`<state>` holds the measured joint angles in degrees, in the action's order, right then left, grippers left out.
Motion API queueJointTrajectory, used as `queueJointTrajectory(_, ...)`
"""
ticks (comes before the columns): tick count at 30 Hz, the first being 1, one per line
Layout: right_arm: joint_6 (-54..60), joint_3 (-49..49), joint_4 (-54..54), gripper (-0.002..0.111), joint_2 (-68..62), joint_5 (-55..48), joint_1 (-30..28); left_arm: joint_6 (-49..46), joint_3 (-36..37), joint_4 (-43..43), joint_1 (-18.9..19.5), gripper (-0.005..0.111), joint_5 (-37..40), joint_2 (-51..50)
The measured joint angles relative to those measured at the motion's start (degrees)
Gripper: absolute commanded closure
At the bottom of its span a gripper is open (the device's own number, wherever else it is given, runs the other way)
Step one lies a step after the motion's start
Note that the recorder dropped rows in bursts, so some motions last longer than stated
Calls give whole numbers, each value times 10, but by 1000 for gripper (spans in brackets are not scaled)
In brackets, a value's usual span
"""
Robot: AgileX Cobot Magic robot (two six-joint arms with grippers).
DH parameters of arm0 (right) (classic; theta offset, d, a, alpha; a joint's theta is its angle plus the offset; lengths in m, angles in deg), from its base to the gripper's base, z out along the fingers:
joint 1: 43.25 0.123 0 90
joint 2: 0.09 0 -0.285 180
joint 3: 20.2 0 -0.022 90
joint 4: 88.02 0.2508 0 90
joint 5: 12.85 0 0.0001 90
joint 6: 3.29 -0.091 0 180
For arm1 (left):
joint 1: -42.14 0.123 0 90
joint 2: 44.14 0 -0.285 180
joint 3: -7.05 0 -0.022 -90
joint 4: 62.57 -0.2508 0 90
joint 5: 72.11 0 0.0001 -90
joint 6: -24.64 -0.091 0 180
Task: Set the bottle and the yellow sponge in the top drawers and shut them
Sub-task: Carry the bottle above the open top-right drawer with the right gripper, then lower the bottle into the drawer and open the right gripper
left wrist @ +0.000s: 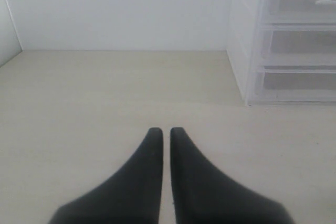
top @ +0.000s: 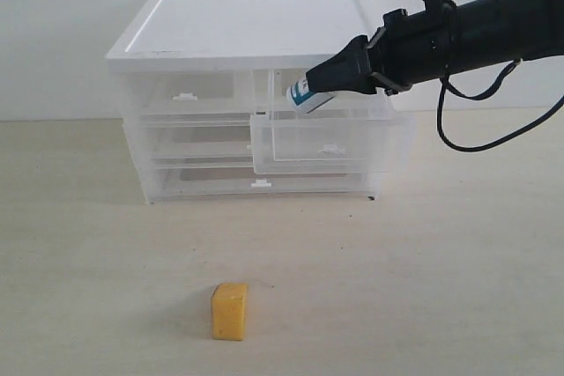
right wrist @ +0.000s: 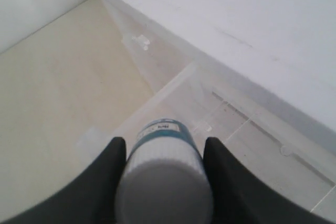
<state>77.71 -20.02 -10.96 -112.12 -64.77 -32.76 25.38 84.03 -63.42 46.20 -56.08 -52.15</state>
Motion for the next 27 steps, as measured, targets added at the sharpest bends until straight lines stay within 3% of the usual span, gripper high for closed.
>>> queueJointTrajectory(6, -1, 0, 0, 55, 0, -3, 0, 0, 0, 0, 0, 102, 0, 0)
queueJointTrajectory(9, 8, 0, 0, 42, 0, -2, 0, 0, 0, 0, 0, 102, 0, 0)
queueJointTrajectory(19, 14, 0, 1, 40, 20, 39, 0, 0, 0, 0, 0, 102, 0, 0)
queueJointTrajectory(20, 14, 0, 0, 41, 33, 41, 0, 0, 0, 0, 0, 102, 0, 0)
queueJointTrajectory(22, 14, 0, -4, 54, 59, 37, 0, 0, 0, 0, 0, 102, 0, 0)
queueJointTrajectory(24, 9, 0, -16, 82, 75, 30, 0, 0, 0, 0, 0, 102, 0, 0)
queueJointTrajectory(25, 1, 0, -27, 103, 77, 29, 0, 0, 0, 0, 0, 102, 0, 0)
queueJointTrajectory(27, -19, 0, -72, 108, 79, 20, 2, 0, 0, 0, 0, 102, 0, 0)
